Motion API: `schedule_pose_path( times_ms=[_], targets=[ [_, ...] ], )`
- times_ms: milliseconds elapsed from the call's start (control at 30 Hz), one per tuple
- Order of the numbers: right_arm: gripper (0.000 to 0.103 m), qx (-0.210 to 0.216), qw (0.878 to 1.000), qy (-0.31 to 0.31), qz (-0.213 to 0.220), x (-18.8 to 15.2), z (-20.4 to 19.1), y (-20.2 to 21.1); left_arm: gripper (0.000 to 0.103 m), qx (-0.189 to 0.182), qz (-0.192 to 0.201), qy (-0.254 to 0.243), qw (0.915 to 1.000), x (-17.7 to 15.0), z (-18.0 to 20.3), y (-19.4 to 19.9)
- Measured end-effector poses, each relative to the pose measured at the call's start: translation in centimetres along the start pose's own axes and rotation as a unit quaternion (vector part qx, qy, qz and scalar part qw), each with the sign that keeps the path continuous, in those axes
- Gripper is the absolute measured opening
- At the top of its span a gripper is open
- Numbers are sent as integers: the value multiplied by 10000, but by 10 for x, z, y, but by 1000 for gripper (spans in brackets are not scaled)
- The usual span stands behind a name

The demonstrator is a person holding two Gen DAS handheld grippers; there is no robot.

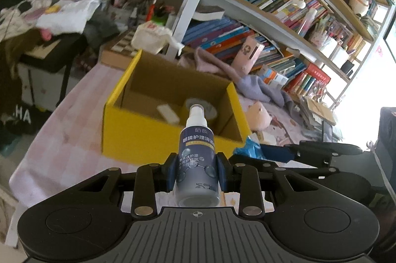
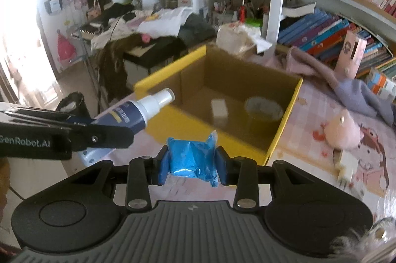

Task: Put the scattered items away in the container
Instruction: 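Carry the spray bottle and blue toy with both tools over the yellow box, then open both tools to drop the spray bottle and blue toy into the box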

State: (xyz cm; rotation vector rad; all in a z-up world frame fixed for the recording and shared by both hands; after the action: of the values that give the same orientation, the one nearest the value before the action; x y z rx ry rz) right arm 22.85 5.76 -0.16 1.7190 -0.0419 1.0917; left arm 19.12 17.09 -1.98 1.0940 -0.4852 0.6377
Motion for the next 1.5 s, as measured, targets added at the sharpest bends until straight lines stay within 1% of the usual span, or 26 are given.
schedule_pose_path(
  times_ms=[167,367,433,533,667,833,967,1100,1200,1400,1467,1500],
  targets=[
    [35,-1,9999,-23,159,29,19,-11,31,18,26,-166,9999,29,2,-20],
    [35,-53,9998,2,186,55,42,-35,31,110,-14,-285,9995,61,-4,-51],
    [35,-105,9998,60,143,61,49,-48,31,179,-94,-341,9992,72,-10,-68],
    [35,-160,9997,204,-42,69,60,-76,31,339,-309,-515,9976,82,-16,-96],
    [35,-94,9987,373,-342,71,67,-109,31,545,-684,-756,9933,86,-25,-129],
    [35,54,9950,635,-765,67,67,-140,31,659,-1006,-849,9891,90,-35,-154],
    [35,106,9880,1011,-1167,64,65,-162,31,957,-1296,-914,9827,92,-50,-169],
    [35,158,9806,1270,-1486,59,64,-176,31,1092,-1451,-1062,9776,92,-51,-178],
    [36,213,9781,1347,-1571,58,60,-180,31,1091,-1506,-993,9775,90,-51,-183],
    [36,259,9773,1319,-1640,58,59,-183,31,1086,-1609,-898,9769,85,-55,-189],
    [40,257,9784,1269,-1611,60,61,-182,37,1007,-1531,-883,9791,85,-54,-187],
    [44,244,9795,1247,-1565,61,61,-181,44,965,-1474,-881,9804,86,-52,-185]
  ],
)
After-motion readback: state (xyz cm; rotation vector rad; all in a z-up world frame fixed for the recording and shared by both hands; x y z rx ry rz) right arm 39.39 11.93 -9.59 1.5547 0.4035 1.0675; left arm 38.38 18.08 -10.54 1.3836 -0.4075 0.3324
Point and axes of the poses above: each gripper's, at about its wrist camera, not at the fingertips, and y roughly against the way its jaws point, z to its right, x to its top, the point moved 8 cm from there along -y, roughly the way its jaws point, and after that the axes turned 7 degrees about -z, right-handed, at the moved point
